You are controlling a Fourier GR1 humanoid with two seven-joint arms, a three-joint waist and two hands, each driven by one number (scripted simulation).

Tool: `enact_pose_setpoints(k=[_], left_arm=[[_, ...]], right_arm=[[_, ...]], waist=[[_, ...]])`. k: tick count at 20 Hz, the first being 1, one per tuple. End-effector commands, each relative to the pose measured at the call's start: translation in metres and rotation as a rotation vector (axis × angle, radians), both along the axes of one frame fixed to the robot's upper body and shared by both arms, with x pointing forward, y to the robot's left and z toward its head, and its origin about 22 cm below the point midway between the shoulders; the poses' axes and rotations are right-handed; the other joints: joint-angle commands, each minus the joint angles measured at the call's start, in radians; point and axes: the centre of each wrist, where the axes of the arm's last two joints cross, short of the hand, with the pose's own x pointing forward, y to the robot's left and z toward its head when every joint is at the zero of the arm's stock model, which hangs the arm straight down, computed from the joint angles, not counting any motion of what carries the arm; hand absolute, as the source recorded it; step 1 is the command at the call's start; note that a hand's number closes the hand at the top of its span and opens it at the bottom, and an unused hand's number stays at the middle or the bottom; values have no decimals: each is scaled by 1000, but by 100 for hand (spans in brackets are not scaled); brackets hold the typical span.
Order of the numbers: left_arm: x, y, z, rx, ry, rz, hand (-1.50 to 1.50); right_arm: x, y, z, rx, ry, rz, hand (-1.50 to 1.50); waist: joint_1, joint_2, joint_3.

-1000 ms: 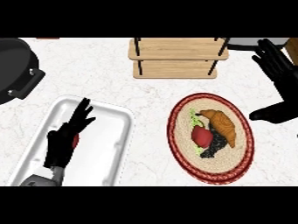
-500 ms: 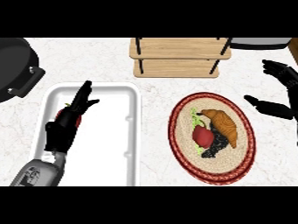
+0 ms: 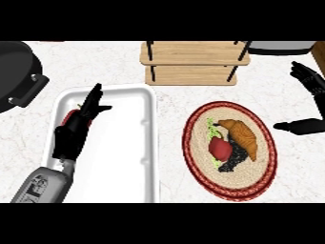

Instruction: Pick the croissant from the placemat and place it in the tiered shelf

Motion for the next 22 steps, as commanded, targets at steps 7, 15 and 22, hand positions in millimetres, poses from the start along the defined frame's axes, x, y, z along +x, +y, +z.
enact_pose_setpoints(k=[7,15,22], left_arm=[[-7,15,-2,-5,6,20,0],[-14,10,-8,0,12,32,0],[-7,7,-10,4,14,-2,0]], right_arm=[[14,44,67,-373,93,148,-150],[-7,68,107,-848,215,225,-150],[-42,110,90,-941,231,179,-150]], waist=[[-17,-15,-3],[-27,-19,-4],[-24,-10,-2]])
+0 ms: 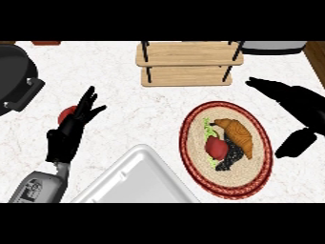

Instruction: Pick the croissant from the placemat and place it in the tiered shelf

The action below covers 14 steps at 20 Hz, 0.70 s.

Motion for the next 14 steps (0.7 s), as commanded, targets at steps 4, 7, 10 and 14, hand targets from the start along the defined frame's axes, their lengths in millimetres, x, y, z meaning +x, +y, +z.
enact_pose_setpoints(k=[4,7,10,14], left_arm=[[12,-17,-8,11,9,-6,0],[8,5,-3,7,1,4,0],[4,0,3,7,-4,-8,0],[3,-6,-3,-5,4,10,0]], right_arm=[[-27,23,15,-44,-8,-38,-150],[-57,29,17,-59,-24,-14,-150],[-59,33,-1,-46,-26,-33,-150],[-54,32,-5,-49,-64,-80,-150]], waist=[[4,5,1],[0,3,1],[5,4,1],[7,5,1]])
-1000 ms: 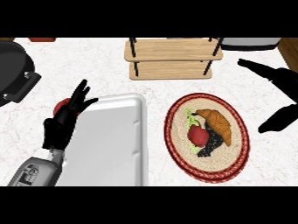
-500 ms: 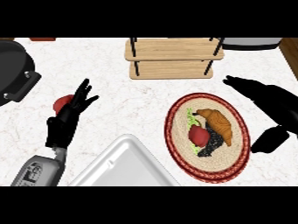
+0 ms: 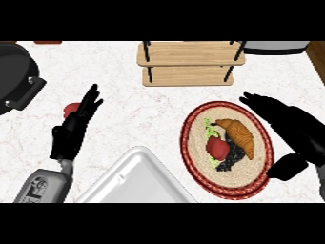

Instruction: Pick the croissant from the placemat and place it in the tiered shelf

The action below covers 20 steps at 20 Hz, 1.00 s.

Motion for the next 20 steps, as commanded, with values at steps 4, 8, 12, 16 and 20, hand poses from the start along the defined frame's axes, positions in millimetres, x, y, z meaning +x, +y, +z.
enact_pose_setpoints(k=[4,8,12,16,20], left_arm=[[4,2,-5,-9,-2,-10,0],[-20,-3,-1,-2,-3,-2,0],[-22,-13,2,-2,-10,-2,0],[17,-4,13,25,-1,-7,0],[-5,9,4,12,0,-9,0]], right_arm=[[1,2,4,-16,7,-23,-150],[-9,28,-5,3,5,-28,-150],[5,28,-15,-14,17,-57,-150],[-1,29,-46,-26,-3,-38,-150],[11,7,-45,-62,34,-64,-150]], waist=[[1,1,0],[4,0,0],[6,0,0],[1,2,0],[4,1,0]])
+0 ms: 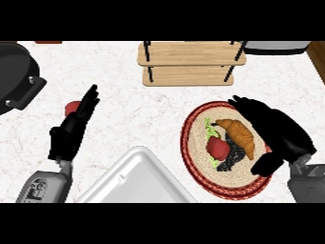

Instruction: Pick the croissant from the placemat and place it in the tiered shelf

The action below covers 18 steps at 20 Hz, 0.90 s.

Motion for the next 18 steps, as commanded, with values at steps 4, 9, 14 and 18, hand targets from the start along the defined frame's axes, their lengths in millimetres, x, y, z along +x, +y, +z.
enact_pose_setpoints(k=[4,9,14,18], left_arm=[[9,-2,-5,2,-13,-2,0],[0,13,1,6,0,-12,0],[-9,5,-10,-7,3,-6,0],[-6,-14,-6,7,-26,-3,0]], right_arm=[[27,10,-5,-33,7,-2,-150],[-4,-8,-23,-54,3,-11,-150],[13,1,-47,-86,8,-29,-150],[21,4,-42,-100,11,-31,-150]], waist=[[1,1,0],[-2,0,0],[1,1,0],[1,1,0]])
